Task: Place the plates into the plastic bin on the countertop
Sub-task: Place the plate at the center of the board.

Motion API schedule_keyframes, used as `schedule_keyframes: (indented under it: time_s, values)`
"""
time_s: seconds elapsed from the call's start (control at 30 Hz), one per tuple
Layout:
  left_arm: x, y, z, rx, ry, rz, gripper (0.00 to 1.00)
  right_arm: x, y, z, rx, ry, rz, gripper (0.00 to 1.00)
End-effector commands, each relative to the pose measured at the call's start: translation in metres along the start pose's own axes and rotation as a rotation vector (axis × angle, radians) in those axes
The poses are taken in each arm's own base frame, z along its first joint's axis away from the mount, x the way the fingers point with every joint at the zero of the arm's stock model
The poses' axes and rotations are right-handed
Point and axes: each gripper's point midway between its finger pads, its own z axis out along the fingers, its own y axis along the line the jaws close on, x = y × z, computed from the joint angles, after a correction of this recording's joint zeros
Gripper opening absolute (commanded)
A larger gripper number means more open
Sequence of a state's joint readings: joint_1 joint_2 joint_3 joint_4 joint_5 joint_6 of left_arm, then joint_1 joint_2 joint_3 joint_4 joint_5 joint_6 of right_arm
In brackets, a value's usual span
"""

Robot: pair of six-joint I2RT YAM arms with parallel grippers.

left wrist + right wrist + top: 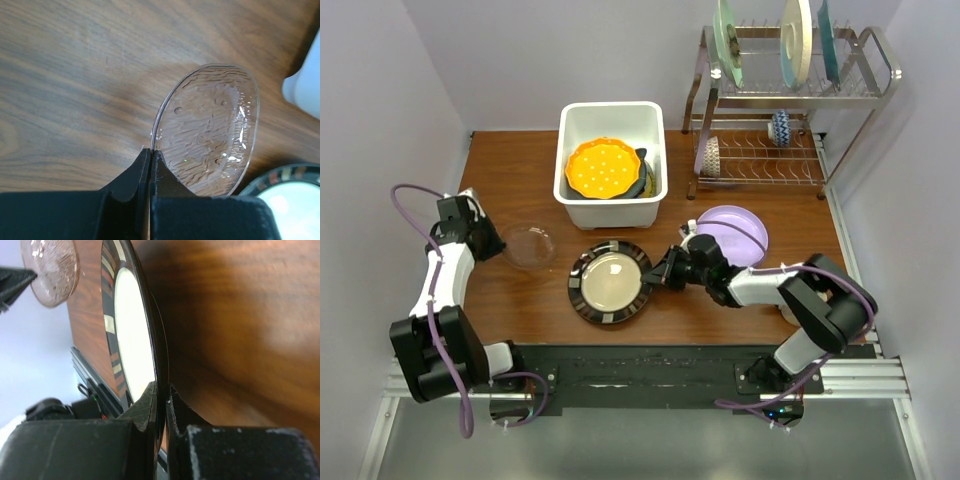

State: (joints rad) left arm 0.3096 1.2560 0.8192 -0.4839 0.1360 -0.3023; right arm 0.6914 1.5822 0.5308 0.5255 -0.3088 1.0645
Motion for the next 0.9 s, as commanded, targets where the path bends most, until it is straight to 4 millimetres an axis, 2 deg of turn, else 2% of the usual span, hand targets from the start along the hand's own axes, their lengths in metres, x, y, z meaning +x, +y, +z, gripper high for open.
schedule_keyframes:
  time_s: [0.0,0.13,0.2,0.23,0.37,0.5,0.57,0.7,0.87]
  values:
    - [-0.011,-0.001,0.008,0.017,0.004,0.037,0.0,0.002,0.024,-0.025,-0.059,0.017,-0.068,0.0]
    - [0.0,-0.003,0.019,0.039,0.073,0.04,0.0,-0.002,0.043,-0.043,-0.057,0.026,-0.132,0.0]
    - [0.003,-0.004,0.022,0.052,0.088,0.036,0.0,-0.001,0.046,-0.052,-0.043,0.034,-0.151,0.0]
    - [0.004,-0.004,0.024,0.053,0.09,0.034,0.0,-0.006,0.058,-0.06,-0.069,0.013,-0.17,0.0]
    - [0.011,-0.007,0.029,0.081,0.126,0.031,0.03,-0.01,0.075,-0.077,-0.09,-0.004,-0.19,0.0]
    - [0.017,-0.011,0.032,0.111,0.153,0.028,0.21,-0.015,0.086,-0.086,-0.108,-0.028,-0.204,0.0]
    - [0.019,-0.012,0.033,0.113,0.16,0.03,0.25,-0.017,0.091,-0.089,-0.116,-0.036,-0.211,0.0]
    - [0.017,-0.009,0.032,0.094,0.151,0.036,0.48,-0.018,0.095,-0.09,-0.124,-0.037,-0.212,0.0]
    - [0.006,-0.005,0.024,0.066,0.097,0.043,0.61,-0.02,0.101,-0.091,-0.14,-0.04,-0.211,0.0]
